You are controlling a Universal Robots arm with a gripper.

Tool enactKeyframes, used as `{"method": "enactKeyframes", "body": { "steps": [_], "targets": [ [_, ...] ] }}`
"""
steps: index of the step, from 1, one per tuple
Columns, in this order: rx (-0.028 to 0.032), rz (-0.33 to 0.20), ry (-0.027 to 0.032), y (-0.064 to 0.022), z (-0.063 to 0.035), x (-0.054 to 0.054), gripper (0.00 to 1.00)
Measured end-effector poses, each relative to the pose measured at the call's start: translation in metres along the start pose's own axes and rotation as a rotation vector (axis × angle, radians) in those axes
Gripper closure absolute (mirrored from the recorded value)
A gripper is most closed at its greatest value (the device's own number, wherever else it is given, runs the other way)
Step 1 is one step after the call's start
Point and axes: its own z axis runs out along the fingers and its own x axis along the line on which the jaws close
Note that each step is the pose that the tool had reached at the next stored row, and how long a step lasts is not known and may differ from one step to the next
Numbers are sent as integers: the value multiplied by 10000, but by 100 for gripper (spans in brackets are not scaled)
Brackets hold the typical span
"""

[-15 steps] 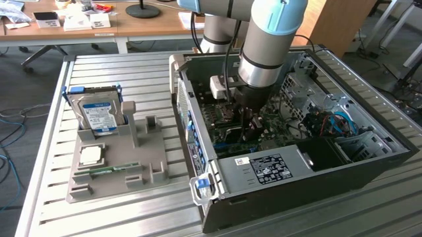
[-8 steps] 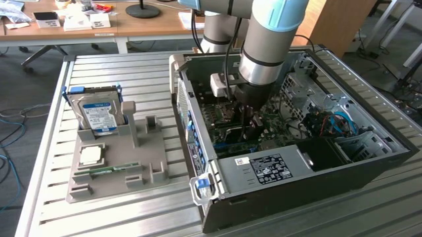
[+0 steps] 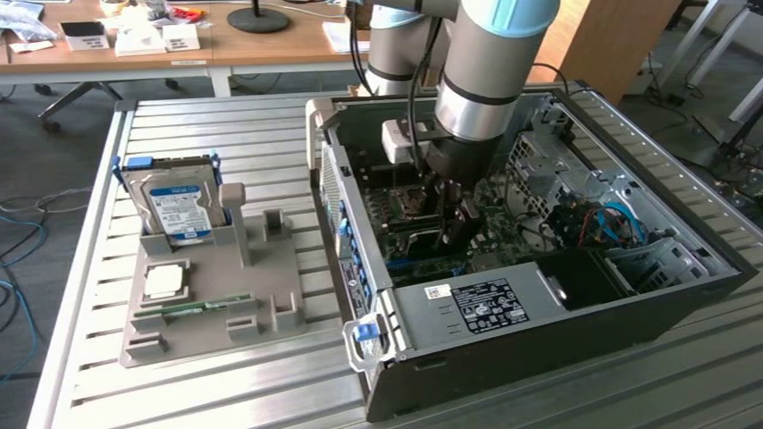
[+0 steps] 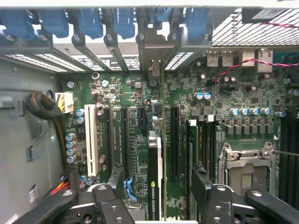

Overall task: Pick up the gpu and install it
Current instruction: 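Insert the gpu into the slot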

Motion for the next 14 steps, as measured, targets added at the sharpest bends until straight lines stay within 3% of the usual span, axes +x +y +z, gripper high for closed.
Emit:
{"method": "enactKeyframes", "body": {
  "steps": [14],
  "targets": [
    [-1, 0, 0, -2, -269, -8, 31]
  ]
}}
